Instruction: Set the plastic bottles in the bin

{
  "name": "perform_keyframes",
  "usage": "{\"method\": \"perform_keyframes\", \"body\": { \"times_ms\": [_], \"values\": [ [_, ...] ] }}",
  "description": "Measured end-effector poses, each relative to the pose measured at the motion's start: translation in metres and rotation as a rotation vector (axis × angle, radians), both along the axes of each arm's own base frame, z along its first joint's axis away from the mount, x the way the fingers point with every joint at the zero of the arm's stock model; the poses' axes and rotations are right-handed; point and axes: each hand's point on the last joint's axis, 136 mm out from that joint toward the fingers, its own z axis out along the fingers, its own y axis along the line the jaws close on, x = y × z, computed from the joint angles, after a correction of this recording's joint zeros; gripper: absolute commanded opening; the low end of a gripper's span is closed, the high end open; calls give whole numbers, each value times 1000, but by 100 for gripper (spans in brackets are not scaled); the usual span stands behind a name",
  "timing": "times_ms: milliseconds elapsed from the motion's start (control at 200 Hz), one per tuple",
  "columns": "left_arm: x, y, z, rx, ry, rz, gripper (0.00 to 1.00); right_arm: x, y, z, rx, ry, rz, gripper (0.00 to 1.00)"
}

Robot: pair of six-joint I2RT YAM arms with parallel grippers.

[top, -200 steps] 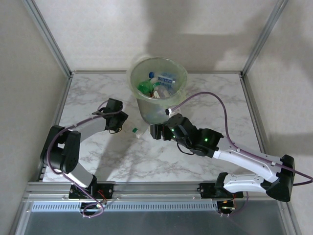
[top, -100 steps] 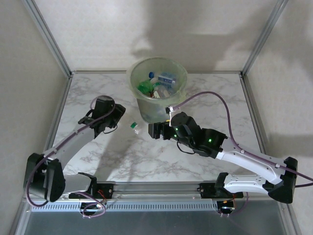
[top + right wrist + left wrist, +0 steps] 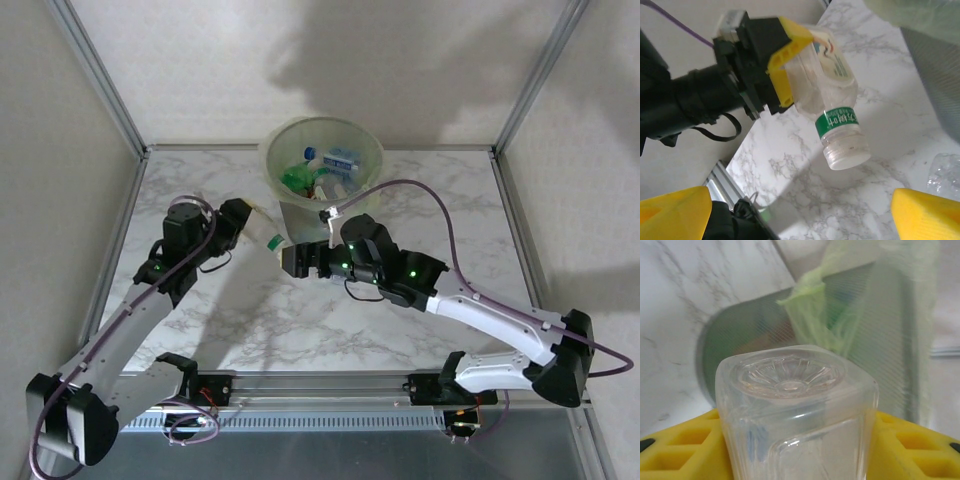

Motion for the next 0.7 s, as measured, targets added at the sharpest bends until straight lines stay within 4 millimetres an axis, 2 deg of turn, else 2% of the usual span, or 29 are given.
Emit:
{"method": "perform_keyframes", "body": {
  "times_ms": [160, 406, 701],
  "values": [
    [-6, -10, 17, -49, -61, -66, 48, 3, 2, 3, 17, 19, 10, 94],
    [-19, -21, 56, -174, -200, -139, 49, 13, 3, 16, 100, 58, 34, 94],
    [-27, -29, 80, -284, -280, -188, 50, 8, 19, 14, 130, 101, 107, 80]
  ]
}}
